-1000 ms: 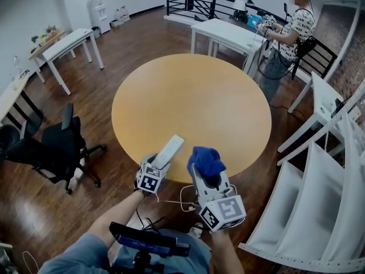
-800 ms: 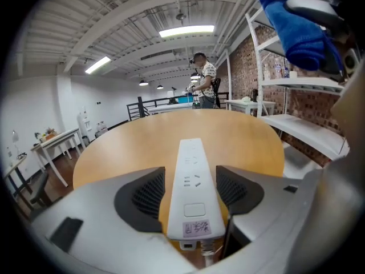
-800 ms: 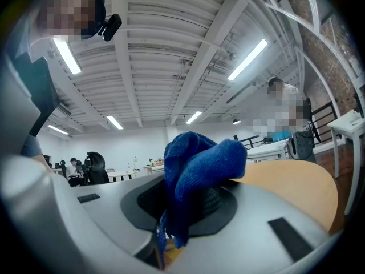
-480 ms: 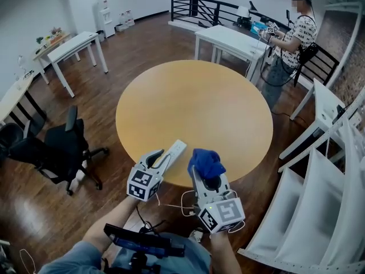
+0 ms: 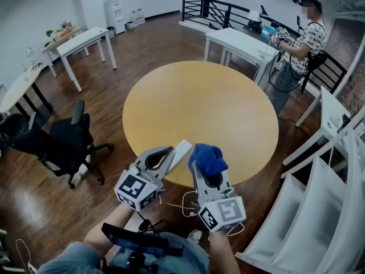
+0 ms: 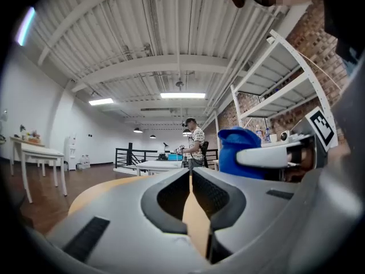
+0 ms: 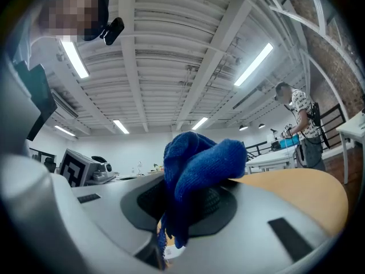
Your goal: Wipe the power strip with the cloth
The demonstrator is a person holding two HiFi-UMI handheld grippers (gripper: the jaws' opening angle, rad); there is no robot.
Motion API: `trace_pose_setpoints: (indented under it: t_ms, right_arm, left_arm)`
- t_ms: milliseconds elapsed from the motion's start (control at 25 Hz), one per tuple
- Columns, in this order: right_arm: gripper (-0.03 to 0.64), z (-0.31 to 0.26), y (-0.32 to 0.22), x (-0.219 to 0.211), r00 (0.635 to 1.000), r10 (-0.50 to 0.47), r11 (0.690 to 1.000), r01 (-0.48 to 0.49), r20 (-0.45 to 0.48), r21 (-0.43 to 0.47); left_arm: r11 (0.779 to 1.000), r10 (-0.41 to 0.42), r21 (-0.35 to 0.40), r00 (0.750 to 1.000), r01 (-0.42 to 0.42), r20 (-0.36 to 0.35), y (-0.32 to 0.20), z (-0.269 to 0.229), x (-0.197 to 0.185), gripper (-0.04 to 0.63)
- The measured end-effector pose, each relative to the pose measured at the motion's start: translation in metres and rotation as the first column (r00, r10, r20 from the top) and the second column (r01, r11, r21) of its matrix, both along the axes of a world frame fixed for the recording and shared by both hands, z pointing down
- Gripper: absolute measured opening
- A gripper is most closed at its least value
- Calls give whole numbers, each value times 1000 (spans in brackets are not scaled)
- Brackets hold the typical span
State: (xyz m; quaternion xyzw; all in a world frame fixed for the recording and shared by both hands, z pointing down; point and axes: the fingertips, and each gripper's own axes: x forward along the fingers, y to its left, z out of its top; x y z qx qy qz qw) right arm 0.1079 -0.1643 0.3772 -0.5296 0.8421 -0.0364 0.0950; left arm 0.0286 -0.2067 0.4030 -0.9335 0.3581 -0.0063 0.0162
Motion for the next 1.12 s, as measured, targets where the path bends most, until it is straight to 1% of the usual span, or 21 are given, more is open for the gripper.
trace_pose_setpoints:
  t_ms: [120, 240, 480, 880, 1040, 1120]
  right_arm:
    - [77, -5, -1, -1, 1000, -11, 1000, 11, -4, 9]
    - [74, -6, -3, -3, 1000, -16, 1000, 16, -16, 17]
    - [72, -8, -2, -8, 1000, -16, 1000, 16, -23, 24]
    - [72, -6, 0, -6, 1000, -21, 1000, 22, -23, 19]
    - [73, -5, 0, -11, 1000, -21, 1000, 22, -23, 17]
    - [72, -3, 0, -12, 999, -23, 1000, 23, -25, 14]
  left_arm:
    - [999, 11, 31, 1000, -12, 22, 9, -12, 4, 8]
    - [999, 7, 33, 999, -8, 32, 15, -21, 7, 8]
    - [999, -10, 51, 999, 9, 36, 16, -24, 0, 8]
    - [1000, -15, 23, 999, 14, 29, 18, -21, 2, 8]
    - [998, -40, 43, 999, 39, 23, 13, -19, -8, 8]
    - [998, -49, 45, 998, 48, 31, 11, -18, -11, 8]
